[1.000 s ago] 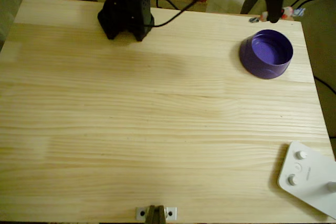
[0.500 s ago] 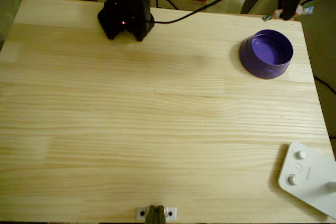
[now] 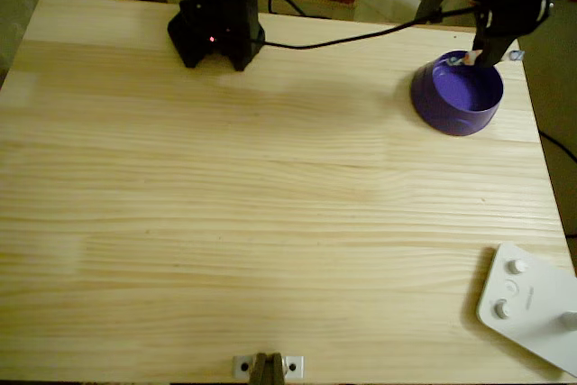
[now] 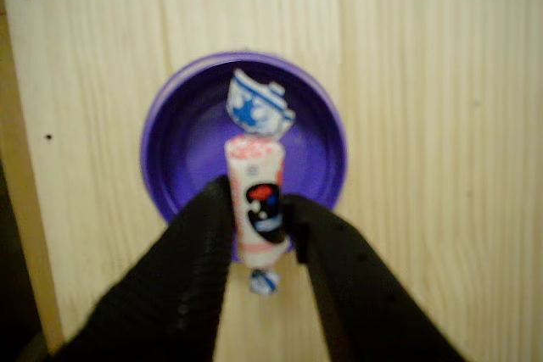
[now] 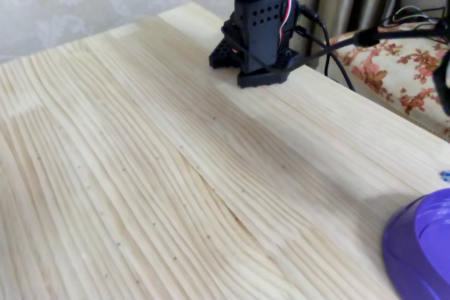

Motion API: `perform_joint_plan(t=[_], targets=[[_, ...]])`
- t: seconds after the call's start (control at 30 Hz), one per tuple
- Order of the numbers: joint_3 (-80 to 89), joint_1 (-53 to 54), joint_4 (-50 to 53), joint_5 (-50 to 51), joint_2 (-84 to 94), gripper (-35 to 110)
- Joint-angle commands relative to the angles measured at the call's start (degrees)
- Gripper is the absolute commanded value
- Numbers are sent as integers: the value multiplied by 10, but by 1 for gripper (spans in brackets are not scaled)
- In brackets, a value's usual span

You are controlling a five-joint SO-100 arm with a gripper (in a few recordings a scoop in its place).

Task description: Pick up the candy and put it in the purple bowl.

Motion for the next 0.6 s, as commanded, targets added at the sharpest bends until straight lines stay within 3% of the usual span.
perform_joint_plan(t=[0.0,0.33,0.47,0.57], targets=[[-66,-16,9,-8,7,0],[-84,-18,9,-14,-22,1],[-80,-17,25,-14,-22,18],[-81,-18,33,-14,-23,18]])
